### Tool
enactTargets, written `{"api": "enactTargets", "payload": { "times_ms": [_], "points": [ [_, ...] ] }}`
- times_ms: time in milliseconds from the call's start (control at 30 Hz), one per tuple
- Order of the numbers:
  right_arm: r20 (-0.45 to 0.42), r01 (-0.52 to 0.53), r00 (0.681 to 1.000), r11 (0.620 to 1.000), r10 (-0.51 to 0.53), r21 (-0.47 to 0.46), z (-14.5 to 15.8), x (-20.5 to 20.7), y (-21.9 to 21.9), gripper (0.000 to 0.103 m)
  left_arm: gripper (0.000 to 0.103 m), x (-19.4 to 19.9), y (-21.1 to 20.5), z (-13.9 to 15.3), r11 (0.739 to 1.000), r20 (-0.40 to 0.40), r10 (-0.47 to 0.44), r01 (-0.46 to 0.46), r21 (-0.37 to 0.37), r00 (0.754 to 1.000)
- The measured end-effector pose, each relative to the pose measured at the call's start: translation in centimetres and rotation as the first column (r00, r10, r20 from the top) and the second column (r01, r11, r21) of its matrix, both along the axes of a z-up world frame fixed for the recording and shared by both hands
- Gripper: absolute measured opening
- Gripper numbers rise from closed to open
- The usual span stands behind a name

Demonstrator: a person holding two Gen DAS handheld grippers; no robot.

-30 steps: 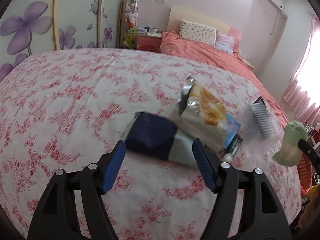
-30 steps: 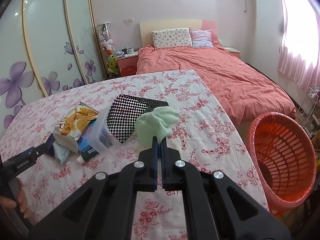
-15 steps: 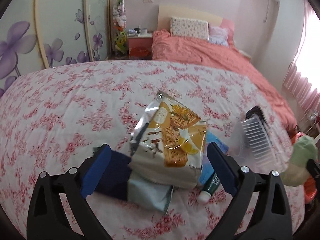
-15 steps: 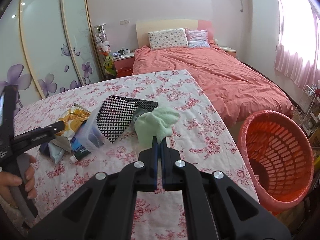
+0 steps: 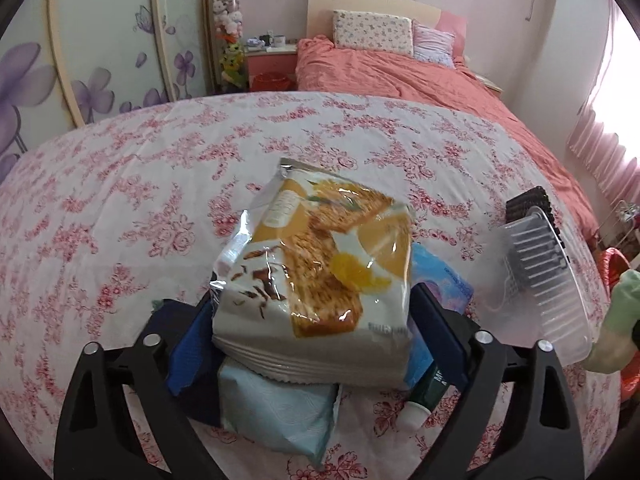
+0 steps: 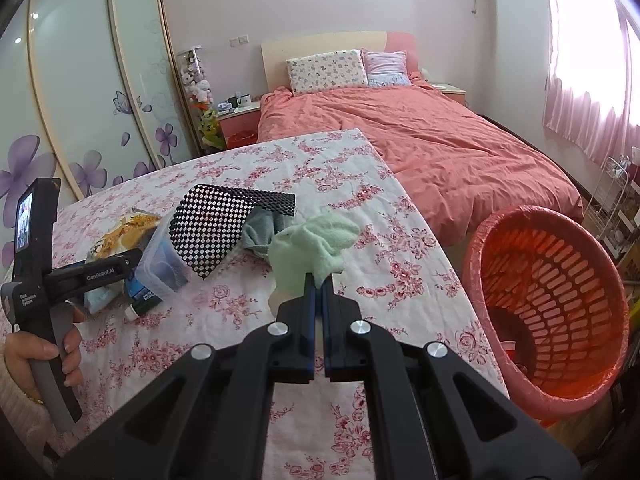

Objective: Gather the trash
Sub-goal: 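Grasp the yellow cracker snack bag with the left gripper while the right gripper holds the green cloth, then carry the snack bag and green cloth over the orange basket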

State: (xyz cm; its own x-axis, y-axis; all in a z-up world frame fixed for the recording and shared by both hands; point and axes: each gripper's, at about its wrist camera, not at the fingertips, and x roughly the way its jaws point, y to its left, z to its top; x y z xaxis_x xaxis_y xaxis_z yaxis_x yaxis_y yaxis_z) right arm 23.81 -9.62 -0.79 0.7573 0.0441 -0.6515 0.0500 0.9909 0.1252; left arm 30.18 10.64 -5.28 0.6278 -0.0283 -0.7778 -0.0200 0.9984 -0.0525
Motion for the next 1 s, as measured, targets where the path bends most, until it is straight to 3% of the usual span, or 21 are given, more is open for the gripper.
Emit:
{"api": "enactTargets", "payload": {
  "times_ms": [33, 200, 633, 1000],
  "points": [
    [-0.001, 0.000, 1.000, 1.000, 0.000, 0.001, 0.0, 0.0, 0.0, 0.004, 0.080, 0.1, 0.0, -0.1, 1.000, -0.003, -0.007, 0.007, -0.010, 1.000],
    [-0.003, 0.003, 1.000, 1.000, -0.003, 0.002, -0.1, -0.1, -0.1, 0.004, 0.077, -0.2, 0.3, 0.1, 0.998, 0.012, -0.007, 0.008, -0.062, 1.000],
    [0.037, 0.025, 0.999, 0.999, -0.026, 0.021, 1.5, -1.4, -1.0, 0.004, 0.077, -2.7, -0.1, 4.0, 0.996, 0.136, -0.016, 0.028, -0.085, 0.991],
    [0.112, 0.097, 0.989, 0.995, -0.101, 0.039, 3.8, -4.7, -3.9, 0.004, 0.077, -6.5, -3.5, 7.6, 0.986, 0.223, -0.099, 0.126, -0.111, 0.970]
  ]
}}
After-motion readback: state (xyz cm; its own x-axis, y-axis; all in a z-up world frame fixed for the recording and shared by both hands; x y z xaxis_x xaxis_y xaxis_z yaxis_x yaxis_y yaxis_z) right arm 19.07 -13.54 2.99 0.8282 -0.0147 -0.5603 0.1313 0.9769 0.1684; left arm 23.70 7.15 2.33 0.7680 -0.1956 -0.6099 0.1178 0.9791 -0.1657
